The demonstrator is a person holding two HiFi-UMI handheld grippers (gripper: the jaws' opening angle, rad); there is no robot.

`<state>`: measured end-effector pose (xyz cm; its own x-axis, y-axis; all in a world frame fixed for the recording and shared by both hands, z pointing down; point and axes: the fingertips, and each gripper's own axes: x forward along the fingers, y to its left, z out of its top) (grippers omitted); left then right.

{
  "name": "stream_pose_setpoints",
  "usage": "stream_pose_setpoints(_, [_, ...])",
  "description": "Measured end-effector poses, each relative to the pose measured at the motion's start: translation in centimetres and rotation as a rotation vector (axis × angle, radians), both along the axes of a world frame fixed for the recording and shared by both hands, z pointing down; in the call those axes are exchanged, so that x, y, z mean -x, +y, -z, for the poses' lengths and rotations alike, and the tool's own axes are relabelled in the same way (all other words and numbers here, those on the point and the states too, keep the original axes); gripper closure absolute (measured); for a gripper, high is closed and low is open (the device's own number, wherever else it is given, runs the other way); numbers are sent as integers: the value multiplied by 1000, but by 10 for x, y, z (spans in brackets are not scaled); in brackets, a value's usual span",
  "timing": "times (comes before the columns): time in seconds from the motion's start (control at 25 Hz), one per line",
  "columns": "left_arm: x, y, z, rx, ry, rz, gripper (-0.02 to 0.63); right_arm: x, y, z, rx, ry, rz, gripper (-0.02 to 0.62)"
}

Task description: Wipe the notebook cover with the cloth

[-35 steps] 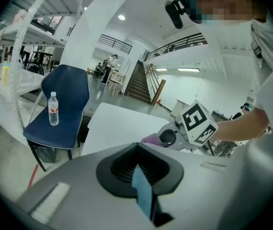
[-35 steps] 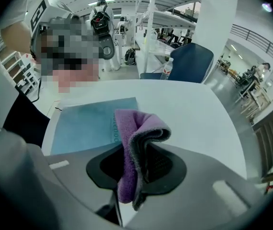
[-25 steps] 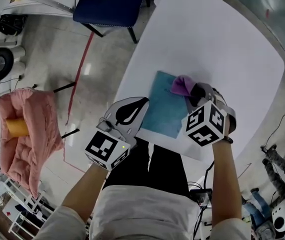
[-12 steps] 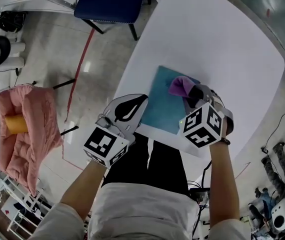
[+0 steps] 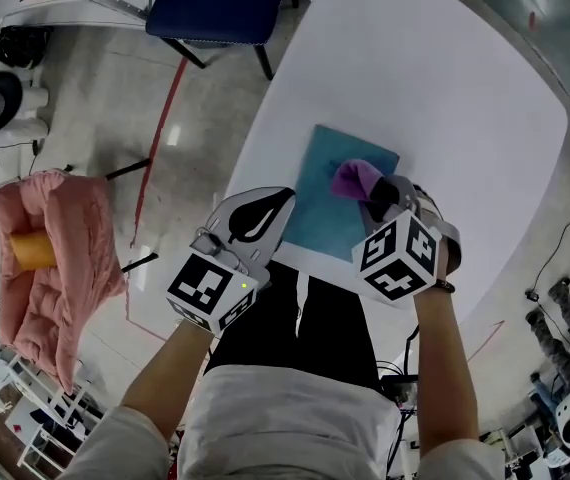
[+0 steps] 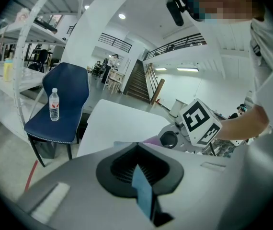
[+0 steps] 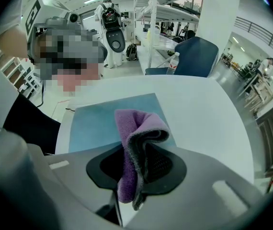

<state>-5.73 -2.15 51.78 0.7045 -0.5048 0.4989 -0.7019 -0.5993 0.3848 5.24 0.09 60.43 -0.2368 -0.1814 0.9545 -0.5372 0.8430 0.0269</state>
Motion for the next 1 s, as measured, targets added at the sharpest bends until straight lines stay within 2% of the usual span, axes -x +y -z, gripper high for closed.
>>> stream_pose_setpoints(1.0, [-12,27,3,-4,6,-24,606,30,86,0,116,-54,47,489])
